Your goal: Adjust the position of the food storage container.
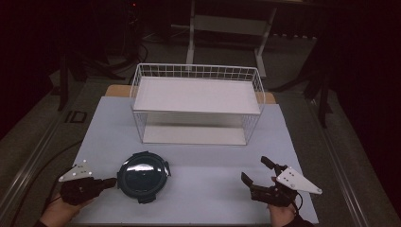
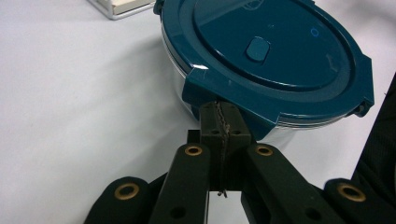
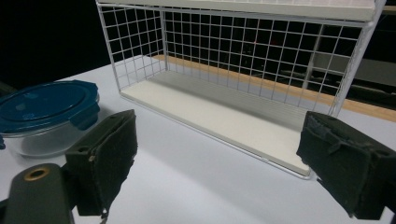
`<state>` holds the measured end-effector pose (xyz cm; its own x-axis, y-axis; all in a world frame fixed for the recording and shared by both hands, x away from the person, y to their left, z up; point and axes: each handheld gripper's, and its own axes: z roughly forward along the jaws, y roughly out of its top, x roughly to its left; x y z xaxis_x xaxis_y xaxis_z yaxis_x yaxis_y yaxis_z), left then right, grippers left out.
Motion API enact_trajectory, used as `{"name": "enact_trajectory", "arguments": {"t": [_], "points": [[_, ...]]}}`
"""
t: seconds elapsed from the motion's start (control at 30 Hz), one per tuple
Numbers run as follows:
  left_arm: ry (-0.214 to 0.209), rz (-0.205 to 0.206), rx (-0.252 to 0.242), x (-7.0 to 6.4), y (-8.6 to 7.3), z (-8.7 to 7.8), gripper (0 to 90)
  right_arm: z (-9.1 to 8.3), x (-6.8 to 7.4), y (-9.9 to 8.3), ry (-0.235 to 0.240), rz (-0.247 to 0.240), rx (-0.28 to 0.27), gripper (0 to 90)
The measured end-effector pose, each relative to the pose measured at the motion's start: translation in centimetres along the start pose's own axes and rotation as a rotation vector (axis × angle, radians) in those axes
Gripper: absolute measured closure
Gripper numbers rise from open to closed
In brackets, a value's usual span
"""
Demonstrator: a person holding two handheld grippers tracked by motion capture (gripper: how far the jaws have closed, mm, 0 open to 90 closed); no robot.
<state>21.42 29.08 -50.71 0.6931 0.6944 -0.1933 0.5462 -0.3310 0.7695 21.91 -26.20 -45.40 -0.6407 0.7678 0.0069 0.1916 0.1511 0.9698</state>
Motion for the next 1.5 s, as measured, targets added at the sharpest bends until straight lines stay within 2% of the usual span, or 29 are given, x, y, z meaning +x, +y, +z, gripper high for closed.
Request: {"name": "enact_trajectory", "arguments": {"t": [0.23, 0.4, 0.47, 0.83, 0.97, 1.13, 1.33, 1.5], "points": [[-0.028, 0.027, 0.023, -0.4, 1.8, 2.0, 89.9, 0.2, 0.3, 0.0, 0.01, -0.002, 0.009, 11.6], [-0.058, 0.03, 0.02, -0.8, 2.7, 3.4, 89.9, 0.3, 0.2, -0.1, 0.013, -0.001, 0.012, 11.5], [-0.039, 0.045, 0.034, -0.9, 3.0, 3.7, 89.8, 0.3, 0.2, -0.1, 0.011, -0.001, 0.012, 11.6], [-0.025, 0.042, 0.048, -1.0, 3.2, 4.0, 89.9, 0.4, 0.0, -0.2, 0.014, 0.011, 0.019, 11.6], [-0.051, 0.046, 0.046, -1.7, 4.3, 5.2, 89.9, 0.4, 0.2, -0.2, 0.016, 0.004, 0.019, 11.5], [-0.081, 0.074, 0.056, -2.6, 5.3, 6.7, 89.9, 0.4, 0.1, -0.3, 0.016, 0.007, 0.021, 11.6], [-0.077, 0.076, 0.059, -3.0, 6.4, 8.0, 89.9, 0.6, 0.2, -0.3, 0.027, 0.007, 0.029, 11.6], [-0.094, 0.084, 0.06, -3.5, 7.2, 9.3, 89.9, 0.7, 0.3, -0.4, 0.031, 0.007, 0.032, 11.6]]}}
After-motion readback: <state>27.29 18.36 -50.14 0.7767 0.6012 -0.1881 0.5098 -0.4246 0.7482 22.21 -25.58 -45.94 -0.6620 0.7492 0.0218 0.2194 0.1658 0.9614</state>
